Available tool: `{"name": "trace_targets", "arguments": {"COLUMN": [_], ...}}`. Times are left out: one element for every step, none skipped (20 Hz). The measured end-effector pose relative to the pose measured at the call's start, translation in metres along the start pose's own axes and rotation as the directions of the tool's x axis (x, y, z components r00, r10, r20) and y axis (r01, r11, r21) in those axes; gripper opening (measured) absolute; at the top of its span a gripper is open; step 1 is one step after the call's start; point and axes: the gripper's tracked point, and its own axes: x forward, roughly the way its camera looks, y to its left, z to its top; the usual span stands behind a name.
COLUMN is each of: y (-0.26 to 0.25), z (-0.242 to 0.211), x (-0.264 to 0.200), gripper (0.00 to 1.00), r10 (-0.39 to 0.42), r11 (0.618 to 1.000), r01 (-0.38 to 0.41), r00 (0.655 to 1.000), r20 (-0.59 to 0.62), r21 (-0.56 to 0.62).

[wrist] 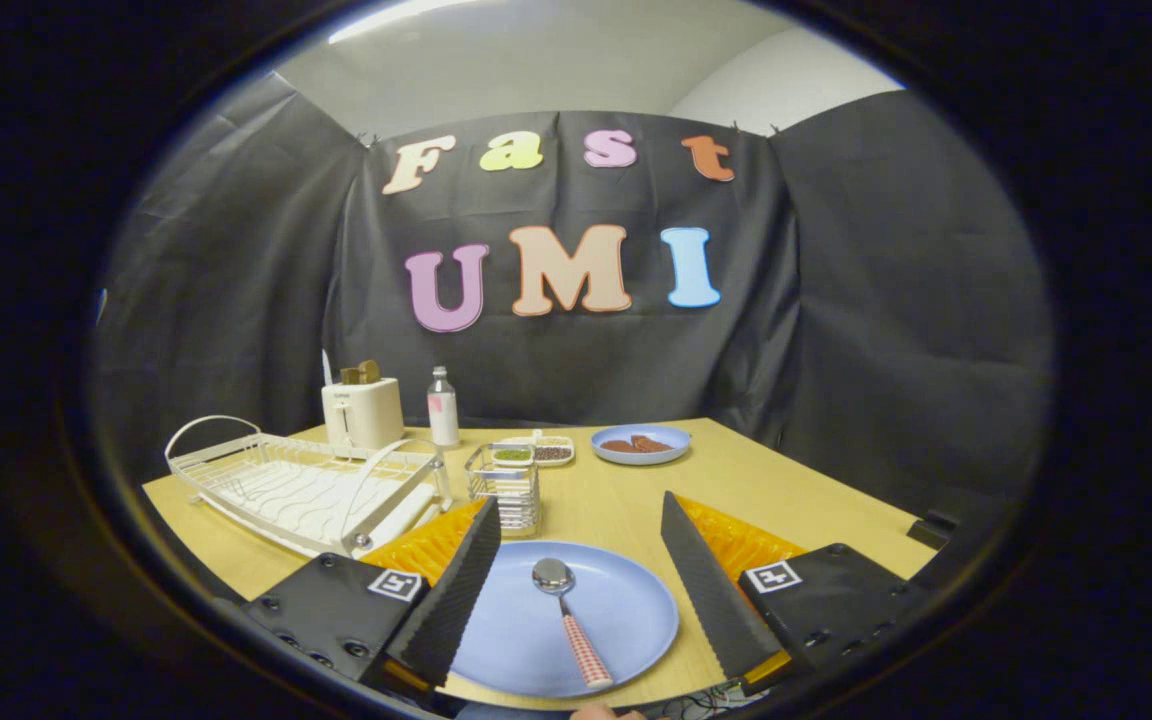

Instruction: Take the plate from the dish rack, then take the spoon from the basket and place it into the plate.

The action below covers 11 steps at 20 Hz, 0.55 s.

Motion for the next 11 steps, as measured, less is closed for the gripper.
{"name": "trace_targets", "arguments": {"y": [0.002, 0.002, -0.004, -0.003, 0.001, 0.005, 0.006, 0.007, 0.007, 0.008, 0.009], "z": [0.001, 0.004, 0.007, 0.011, 0.013, 0.016, 0.020, 0.024, 0.027, 0.032, 0.036], "x": [-0.004, -0.007, -0.009, -0.012, -0.015, -0.018, -0.019, -0.021, -0.023, -0.026, -0.026], "gripper": [1.00, 1.00, 1.00, 1.00, 1.00, 1.00, 1.00, 1.00, 1.00, 1.00, 1.00], "r10": [-0.002, -0.005, -0.009, -0.009, 0.000, 0.009, 0.014, 0.013, 0.011, 0.010, 0.011], "r11": [1.000, 1.000, 0.999, 0.999, 1.000, 1.000, 1.000, 1.000, 1.000, 1.000, 1.000], "r01": [0.001, 0.005, 0.009, 0.009, 0.000, -0.009, -0.014, -0.013, -0.011, -0.009, -0.010], "r00": [1.000, 1.000, 1.000, 1.000, 1.000, 1.000, 1.000, 1.000, 0.999, 0.999, 0.998], "r20": [-0.007, -0.009, -0.006, -0.004, -0.002, 0.004, 0.013, 0.024, 0.035, 0.051, 0.065], "r21": [-0.015, -0.029, -0.036, -0.033, -0.024, -0.016, -0.013, -0.015, -0.019, -0.024, -0.028]}}
